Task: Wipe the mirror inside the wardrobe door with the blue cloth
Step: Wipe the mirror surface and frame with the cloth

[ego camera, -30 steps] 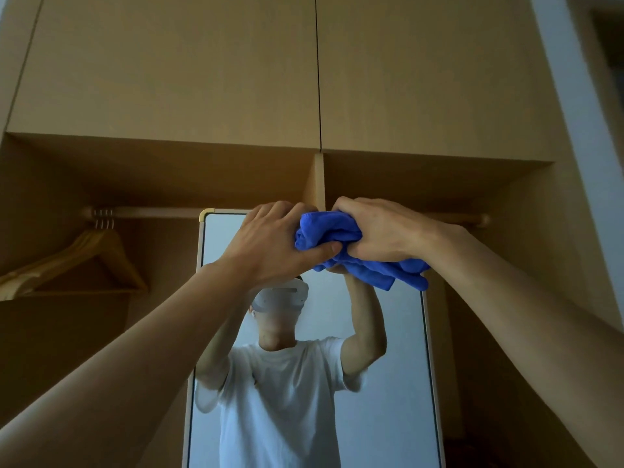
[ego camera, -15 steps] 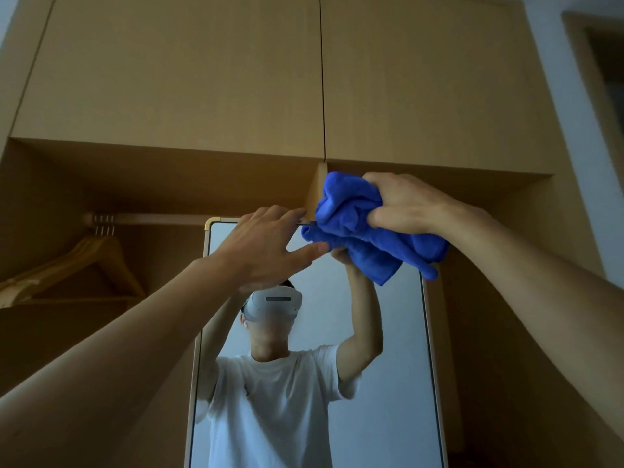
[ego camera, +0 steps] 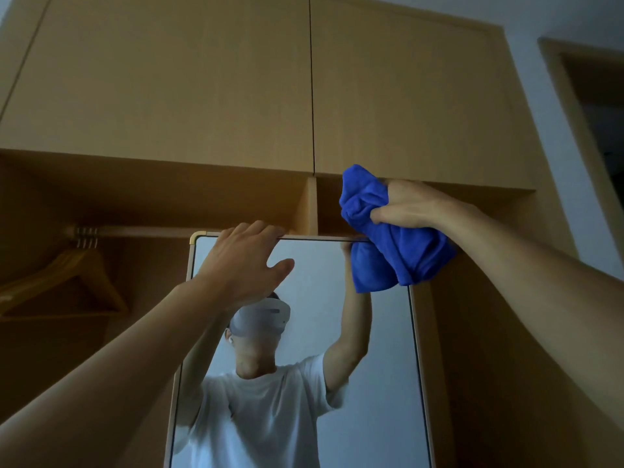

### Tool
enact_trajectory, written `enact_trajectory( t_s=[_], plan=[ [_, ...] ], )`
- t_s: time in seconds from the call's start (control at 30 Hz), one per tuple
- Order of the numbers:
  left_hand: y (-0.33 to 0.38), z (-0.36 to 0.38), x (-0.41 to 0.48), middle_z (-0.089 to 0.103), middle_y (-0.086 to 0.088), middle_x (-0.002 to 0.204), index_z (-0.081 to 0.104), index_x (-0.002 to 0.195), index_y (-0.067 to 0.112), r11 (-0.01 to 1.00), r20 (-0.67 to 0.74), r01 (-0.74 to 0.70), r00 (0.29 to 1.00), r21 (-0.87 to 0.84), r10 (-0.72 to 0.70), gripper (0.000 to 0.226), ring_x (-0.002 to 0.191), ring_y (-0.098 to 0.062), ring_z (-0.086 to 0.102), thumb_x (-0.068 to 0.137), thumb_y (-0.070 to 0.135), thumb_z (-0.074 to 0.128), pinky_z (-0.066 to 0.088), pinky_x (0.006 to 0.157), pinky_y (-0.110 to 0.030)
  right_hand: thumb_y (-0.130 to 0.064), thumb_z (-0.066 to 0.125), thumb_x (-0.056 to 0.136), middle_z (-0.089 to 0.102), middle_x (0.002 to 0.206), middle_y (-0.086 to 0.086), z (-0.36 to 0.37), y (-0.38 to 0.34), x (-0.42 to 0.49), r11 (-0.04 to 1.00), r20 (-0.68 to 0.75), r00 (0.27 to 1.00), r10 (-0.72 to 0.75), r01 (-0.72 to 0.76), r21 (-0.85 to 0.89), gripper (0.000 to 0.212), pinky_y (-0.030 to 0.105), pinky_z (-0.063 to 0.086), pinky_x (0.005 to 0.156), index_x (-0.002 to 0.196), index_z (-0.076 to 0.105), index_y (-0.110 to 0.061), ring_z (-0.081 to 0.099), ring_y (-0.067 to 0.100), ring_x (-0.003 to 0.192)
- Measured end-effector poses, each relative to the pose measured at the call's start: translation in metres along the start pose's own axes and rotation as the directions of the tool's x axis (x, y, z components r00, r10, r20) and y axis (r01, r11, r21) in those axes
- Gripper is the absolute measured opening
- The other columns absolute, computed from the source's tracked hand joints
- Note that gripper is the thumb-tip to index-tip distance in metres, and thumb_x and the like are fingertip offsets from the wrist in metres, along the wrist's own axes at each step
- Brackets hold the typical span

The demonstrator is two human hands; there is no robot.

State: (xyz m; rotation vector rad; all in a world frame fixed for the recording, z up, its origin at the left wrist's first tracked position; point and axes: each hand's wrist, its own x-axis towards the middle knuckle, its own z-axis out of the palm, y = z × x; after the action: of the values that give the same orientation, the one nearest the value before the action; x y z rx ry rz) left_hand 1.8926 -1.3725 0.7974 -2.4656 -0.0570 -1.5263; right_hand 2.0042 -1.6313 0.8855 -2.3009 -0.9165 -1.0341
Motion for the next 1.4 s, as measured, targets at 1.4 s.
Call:
enact_trajectory(
  t_s=[1.4],
  plan=[
    [-0.026, -0.008, -0.024, 0.05, 0.011, 0.141, 0.034, 0.145, 0.046, 0.989, -0.049, 0.151, 0.987, 0.009, -0.15, 0.063, 0.141, -0.02, 0.036, 0.086, 0.067, 0.038, 0.043, 0.099, -0.053, -0.037, 0.064, 0.082, 0.063, 0.079, 0.009, 0.017, 0.017, 0.009, 0.966, 0.057, 0.983, 0.173, -0.181, 0.182, 0.027, 0.036, 0.043, 0.063, 0.084, 0.057, -0.012, 0.06, 0.026, 0.071]
  ],
)
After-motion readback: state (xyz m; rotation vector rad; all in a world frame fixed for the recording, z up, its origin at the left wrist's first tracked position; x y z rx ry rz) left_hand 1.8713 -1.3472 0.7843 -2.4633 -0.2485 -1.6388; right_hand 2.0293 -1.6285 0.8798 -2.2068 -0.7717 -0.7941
